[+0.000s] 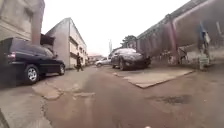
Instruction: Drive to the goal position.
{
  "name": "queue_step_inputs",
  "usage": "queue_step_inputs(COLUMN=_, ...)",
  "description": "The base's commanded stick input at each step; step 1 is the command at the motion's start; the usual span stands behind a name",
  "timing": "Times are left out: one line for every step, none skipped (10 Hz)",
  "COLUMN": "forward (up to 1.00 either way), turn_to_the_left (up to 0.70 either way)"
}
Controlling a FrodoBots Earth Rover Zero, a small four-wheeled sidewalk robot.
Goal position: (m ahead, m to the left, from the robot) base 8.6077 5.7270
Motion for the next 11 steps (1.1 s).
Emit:
queue_step_inputs(forward=0.70, turn_to_the_left=0.00)
queue_step_inputs(forward=0.70, turn_to_the_left=0.00)
queue_step_inputs(forward=0.70, turn_to_the_left=0.00)
queue_step_inputs(forward=0.70, turn_to_the_left=0.00)
queue_step_inputs(forward=0.70, turn_to_the_left=0.00)
queue_step_inputs(forward=0.70, turn_to_the_left=0.00)
queue_step_inputs(forward=0.70, turn_to_the_left=0.00)
queue_step_inputs(forward=0.70, turn_to_the_left=0.00)
queue_step_inputs(forward=0.70, turn_to_the_left=0.00)
queue_step_inputs(forward=0.70, turn_to_the_left=0.00)
queue_step_inputs(forward=0.70, turn_to_the_left=0.00)
